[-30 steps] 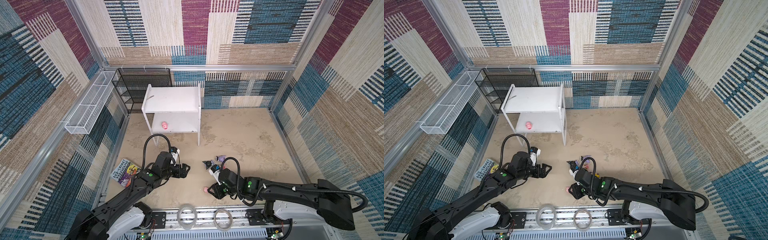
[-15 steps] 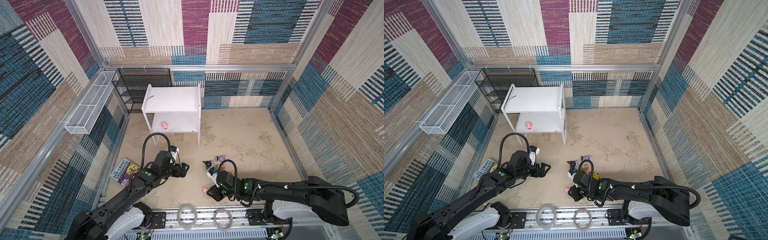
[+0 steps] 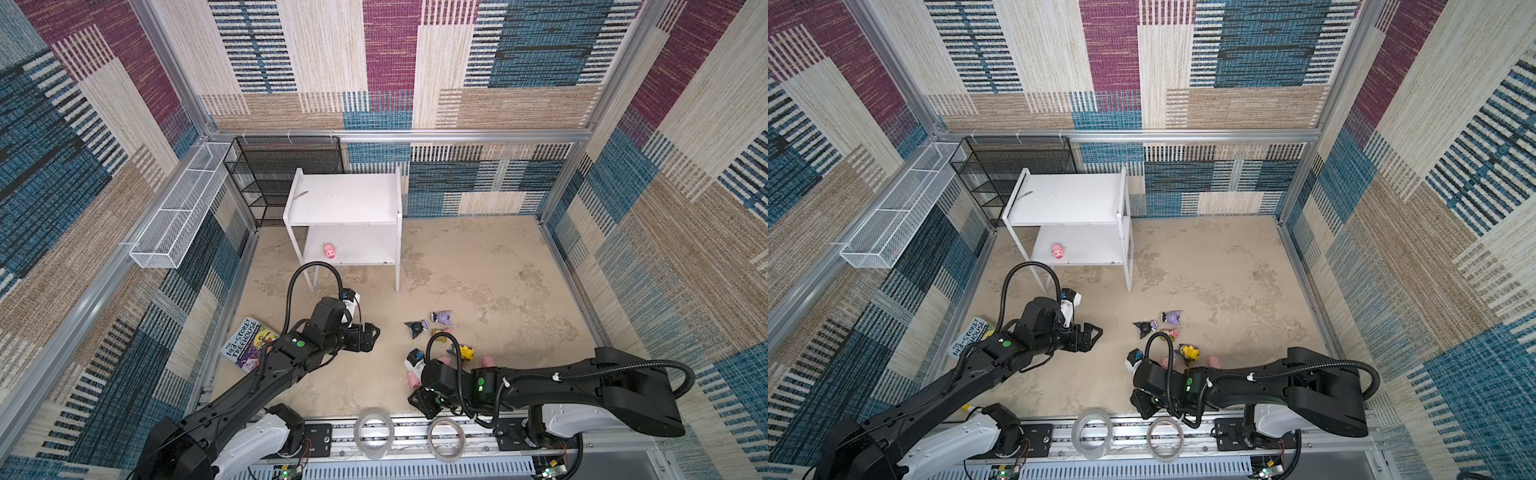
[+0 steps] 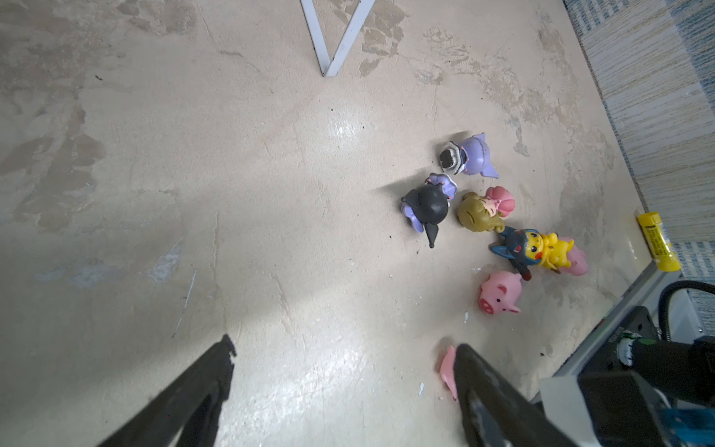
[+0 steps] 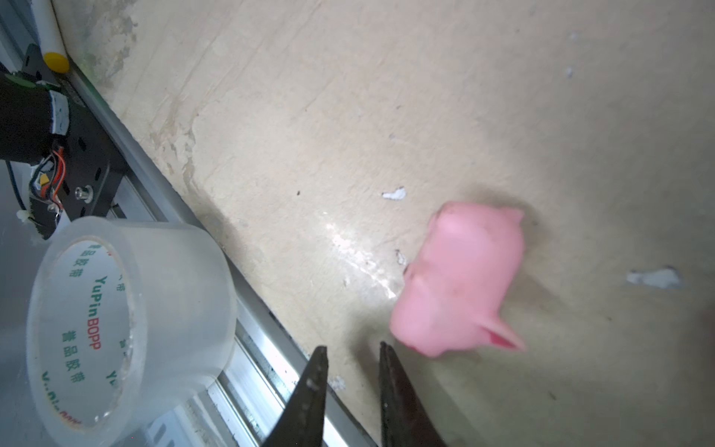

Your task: Place and organize the plastic toys onto the shelf

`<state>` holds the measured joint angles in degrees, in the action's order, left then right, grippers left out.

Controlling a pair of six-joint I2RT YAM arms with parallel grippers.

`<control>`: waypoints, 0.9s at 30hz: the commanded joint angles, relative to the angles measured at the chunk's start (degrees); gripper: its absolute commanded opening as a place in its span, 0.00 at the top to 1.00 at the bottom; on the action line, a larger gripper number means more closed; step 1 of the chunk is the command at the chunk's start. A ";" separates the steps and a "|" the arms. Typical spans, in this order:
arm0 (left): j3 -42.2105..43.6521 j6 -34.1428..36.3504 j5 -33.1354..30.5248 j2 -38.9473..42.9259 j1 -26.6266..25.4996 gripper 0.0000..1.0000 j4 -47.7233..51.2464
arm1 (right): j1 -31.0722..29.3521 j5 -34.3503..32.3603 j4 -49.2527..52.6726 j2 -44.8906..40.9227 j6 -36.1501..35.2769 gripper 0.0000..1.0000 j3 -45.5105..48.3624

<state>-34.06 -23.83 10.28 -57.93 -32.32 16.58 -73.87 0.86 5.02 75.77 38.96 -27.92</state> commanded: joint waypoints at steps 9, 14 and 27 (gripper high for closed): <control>1.49 -4.27 -1.54 -3.90 -13.55 0.24 -1.02 | 0.71 -10.78 8.20 -16.88 7.43 0.51 4.87; 0.07 -6.47 -4.71 -8.51 -21.25 0.60 -3.15 | 2.01 -16.15 15.08 -26.09 13.99 0.49 7.49; -7.90 -6.73 -7.69 -22.87 -33.48 0.84 -4.70 | 2.39 -19.73 22.61 -38.38 18.68 0.49 10.17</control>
<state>-41.19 -28.34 4.45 -79.55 -65.47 12.64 -71.53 -17.54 25.85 38.02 56.40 -17.82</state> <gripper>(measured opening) 0.160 0.511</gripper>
